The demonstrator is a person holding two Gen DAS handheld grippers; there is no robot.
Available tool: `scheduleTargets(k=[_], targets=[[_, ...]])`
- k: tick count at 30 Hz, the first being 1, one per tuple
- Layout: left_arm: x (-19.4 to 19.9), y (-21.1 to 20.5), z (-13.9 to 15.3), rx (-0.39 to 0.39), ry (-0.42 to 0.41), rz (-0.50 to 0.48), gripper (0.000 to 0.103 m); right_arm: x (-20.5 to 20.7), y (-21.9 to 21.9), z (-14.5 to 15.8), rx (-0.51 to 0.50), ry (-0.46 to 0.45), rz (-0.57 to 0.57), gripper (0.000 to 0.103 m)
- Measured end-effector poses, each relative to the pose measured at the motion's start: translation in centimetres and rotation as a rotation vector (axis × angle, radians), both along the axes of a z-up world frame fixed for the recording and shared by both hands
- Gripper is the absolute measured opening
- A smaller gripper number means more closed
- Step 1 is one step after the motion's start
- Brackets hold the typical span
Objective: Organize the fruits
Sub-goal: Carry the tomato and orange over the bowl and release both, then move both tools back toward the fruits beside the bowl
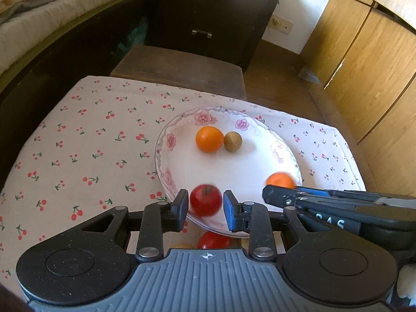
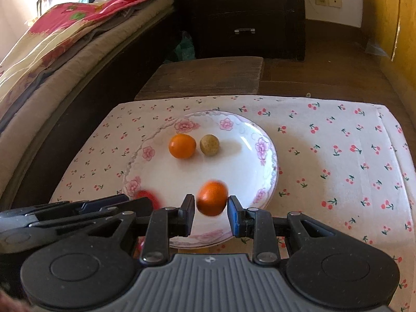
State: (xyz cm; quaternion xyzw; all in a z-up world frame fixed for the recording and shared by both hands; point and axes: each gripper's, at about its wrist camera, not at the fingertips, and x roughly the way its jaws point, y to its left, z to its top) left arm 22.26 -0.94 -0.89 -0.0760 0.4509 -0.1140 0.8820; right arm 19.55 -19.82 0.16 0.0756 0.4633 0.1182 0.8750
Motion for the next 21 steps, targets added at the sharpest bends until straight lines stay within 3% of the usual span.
scheduleTargets(k=[21], targets=[[-2.6,1.4,2.2,-0.027,-0.034,0.016,0.037,-3.0,-0.1,2.7,0.007,-0.04,-0.022,0.029]])
